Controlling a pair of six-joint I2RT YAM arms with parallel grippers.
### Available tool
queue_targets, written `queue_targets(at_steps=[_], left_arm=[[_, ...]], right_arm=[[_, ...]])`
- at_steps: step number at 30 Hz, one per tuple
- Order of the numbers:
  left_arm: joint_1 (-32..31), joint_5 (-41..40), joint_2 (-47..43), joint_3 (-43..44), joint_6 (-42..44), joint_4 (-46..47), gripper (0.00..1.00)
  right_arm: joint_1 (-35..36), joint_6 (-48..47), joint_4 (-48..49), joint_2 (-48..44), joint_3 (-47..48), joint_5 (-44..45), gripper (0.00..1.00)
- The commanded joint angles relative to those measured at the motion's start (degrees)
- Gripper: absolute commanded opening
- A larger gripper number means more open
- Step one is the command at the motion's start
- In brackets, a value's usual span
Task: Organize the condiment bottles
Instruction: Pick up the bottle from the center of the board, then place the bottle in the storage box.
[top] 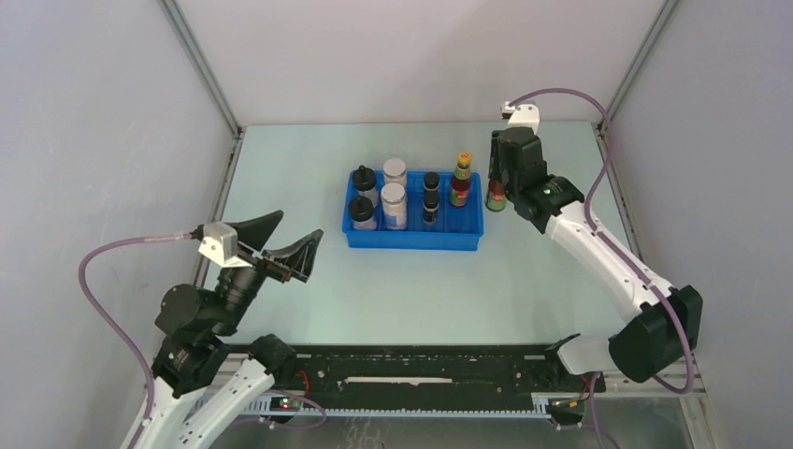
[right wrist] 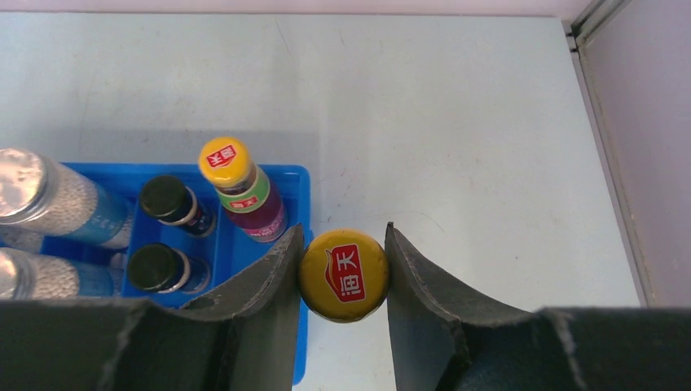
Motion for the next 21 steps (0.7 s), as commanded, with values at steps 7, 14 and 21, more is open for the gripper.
queue_targets(at_steps=[7, 14, 21], left_arm=[[-0.1, -1.12, -1.43, -2.77, -1.11, -1.01, 1.0], [-0.06, -1.35, -1.38, -3.34, -0.96, -0.97, 1.0], [-0.1, -1.43, -1.39, -3.58, -0.77, -1.27, 1.0]], right_arm=[[5.61, -1.96, 1.03, -6.19, 7.51, 4.65, 0.0], [9.1, -2.14, 0.2, -5.26, 9.17, 5.44, 0.0], [11.46, -2.41, 0.5, -3.72, 10.13, 6.03, 0.0]])
